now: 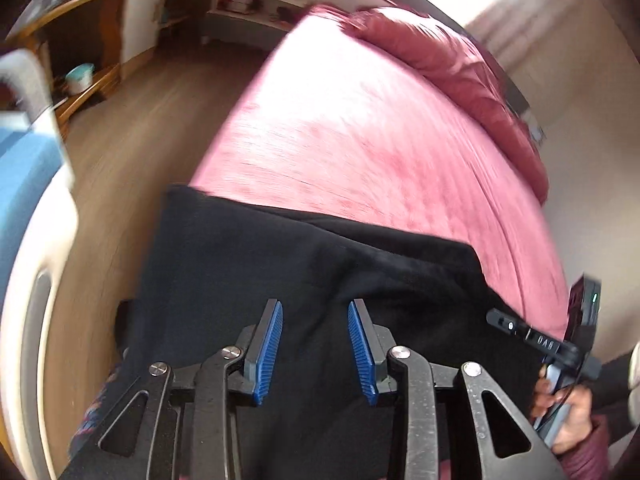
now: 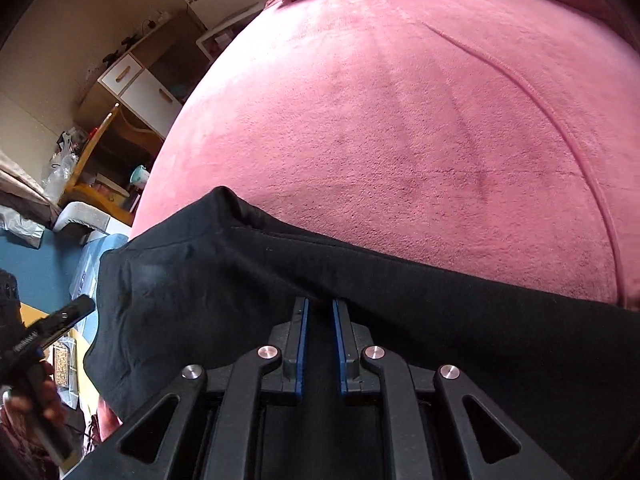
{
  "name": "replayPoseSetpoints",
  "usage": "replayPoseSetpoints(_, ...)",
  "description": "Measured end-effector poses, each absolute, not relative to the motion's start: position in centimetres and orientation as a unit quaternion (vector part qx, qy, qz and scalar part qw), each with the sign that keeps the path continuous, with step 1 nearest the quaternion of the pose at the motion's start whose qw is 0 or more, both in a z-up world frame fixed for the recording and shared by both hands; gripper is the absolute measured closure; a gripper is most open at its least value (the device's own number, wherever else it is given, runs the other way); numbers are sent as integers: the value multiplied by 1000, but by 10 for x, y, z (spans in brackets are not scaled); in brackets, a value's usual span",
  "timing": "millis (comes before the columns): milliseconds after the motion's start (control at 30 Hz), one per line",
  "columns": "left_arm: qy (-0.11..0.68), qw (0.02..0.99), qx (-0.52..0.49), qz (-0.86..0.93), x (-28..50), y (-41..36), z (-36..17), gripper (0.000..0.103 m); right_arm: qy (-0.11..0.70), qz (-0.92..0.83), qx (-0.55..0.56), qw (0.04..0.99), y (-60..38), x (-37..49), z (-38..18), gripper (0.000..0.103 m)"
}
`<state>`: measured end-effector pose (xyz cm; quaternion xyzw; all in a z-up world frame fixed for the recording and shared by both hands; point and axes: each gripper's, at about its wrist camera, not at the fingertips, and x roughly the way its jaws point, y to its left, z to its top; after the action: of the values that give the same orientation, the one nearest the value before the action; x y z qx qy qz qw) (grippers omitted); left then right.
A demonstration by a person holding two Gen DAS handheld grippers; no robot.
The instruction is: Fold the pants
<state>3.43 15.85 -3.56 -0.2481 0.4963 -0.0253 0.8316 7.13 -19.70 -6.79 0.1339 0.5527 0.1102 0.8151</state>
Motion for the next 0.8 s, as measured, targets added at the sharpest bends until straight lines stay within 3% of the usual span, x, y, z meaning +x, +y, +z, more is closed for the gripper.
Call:
replayPoseSetpoints(233,486,804,-340,44,-29,240,-37,65,529,156,131,824,-186,33,-49,76)
replayPoseSetpoints(300,497,793,-346,61,-39,244,-48,64,532,173,116,821,-175,19,-48,69)
replayPoseSetpoints(500,514,767,-377,68,-53,241,-79,64,549,198,93,807,-161,-15,-58,67)
replayPoseSetpoints(567,520,764,-377,66,-51,236,-84,66,556,203,83,802,-158,-22,-64,66)
replayPoseSetpoints(733,505,784,-354,64,-52,229,-79,98,572,201,82,791,-157,-40,-78,66)
replayPoseSetpoints(800,475,807,-348,52,-54,229,-64,98,574,200,85,789,-158,-47,-80,66)
